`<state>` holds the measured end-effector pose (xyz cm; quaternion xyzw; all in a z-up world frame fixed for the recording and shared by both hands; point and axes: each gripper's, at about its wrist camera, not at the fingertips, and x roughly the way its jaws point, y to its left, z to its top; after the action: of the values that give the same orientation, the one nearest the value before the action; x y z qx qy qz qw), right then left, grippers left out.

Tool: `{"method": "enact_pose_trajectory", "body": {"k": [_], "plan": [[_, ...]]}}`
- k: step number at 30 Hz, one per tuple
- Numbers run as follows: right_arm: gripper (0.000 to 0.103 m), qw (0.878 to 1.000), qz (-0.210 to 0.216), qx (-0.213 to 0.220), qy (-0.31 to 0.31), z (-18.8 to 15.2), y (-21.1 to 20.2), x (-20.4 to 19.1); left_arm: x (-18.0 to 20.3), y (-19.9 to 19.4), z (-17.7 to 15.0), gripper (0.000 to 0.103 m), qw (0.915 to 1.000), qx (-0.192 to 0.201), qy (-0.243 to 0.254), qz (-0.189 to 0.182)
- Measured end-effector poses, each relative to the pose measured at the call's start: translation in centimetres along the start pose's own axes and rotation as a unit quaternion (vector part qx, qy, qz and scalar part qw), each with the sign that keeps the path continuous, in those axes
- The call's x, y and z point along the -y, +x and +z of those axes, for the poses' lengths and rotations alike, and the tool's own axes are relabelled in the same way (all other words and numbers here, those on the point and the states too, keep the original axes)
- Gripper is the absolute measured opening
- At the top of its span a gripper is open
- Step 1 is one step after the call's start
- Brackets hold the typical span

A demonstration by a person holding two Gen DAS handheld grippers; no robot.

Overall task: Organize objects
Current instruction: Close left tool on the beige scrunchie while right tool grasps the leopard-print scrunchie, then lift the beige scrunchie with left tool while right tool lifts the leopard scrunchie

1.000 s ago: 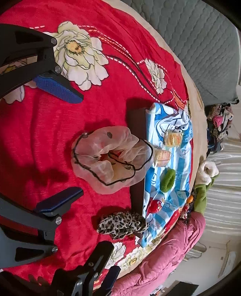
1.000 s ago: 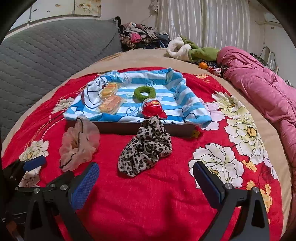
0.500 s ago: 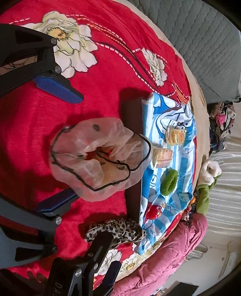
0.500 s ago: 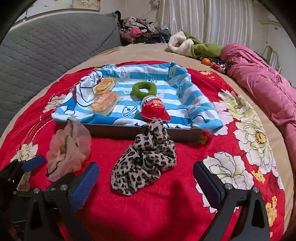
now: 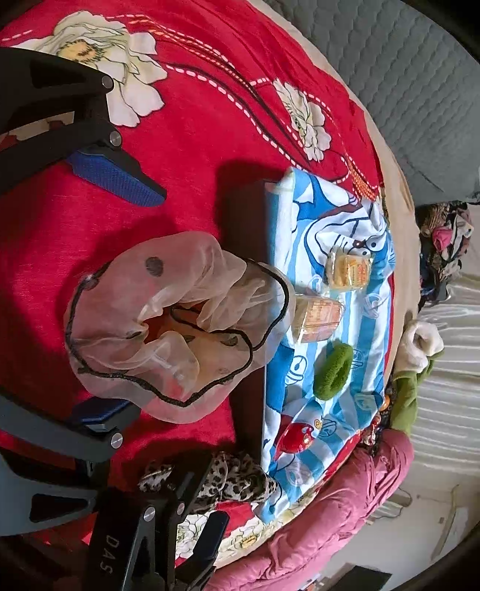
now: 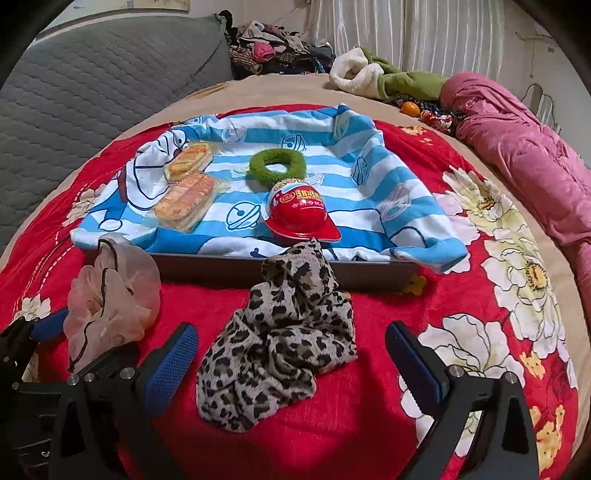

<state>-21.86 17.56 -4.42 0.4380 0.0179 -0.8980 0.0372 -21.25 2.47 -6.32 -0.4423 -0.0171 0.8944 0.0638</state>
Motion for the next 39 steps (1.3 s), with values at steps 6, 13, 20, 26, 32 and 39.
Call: {"method": "enact_pose_trajectory", "body": {"k": [6,13,20,26,32,39], "plan": [[0.102,1.000,0.005,-0.003,0.003,0.3,0.8,0.1,0.1,0.7,0.5,0.092,1.0000,0.001,0.002,0.004],[0.090,1.000,0.010,-0.009,0.018,0.4,1.4,0.6,-0.1,1.0,0.7,0.092,1.0000,0.006,-0.002,0.006],[0.063,1.000,0.012,-0.013,0.007,0.5,1.7,0.2,-0.8,0.7,1.0,0.078,0.9998,0.013,-0.016,-0.002],[0.046,1.000,0.018,-0.013,0.005,0.3,1.7,-0.1,-0.8,0.9,0.8,0.048,0.9998,0.002,-0.017,-0.006],[0.030,0.999,0.033,-0.013,-0.001,0.0,1.4,-0.5,-1.2,0.6,0.6,0.018,0.9995,0.004,-0.029,-0.013],[0.021,0.999,0.043,-0.011,-0.002,-0.7,0.8,-0.9,-1.0,0.2,0.2,0.010,0.9996,0.001,-0.029,-0.007]]}}
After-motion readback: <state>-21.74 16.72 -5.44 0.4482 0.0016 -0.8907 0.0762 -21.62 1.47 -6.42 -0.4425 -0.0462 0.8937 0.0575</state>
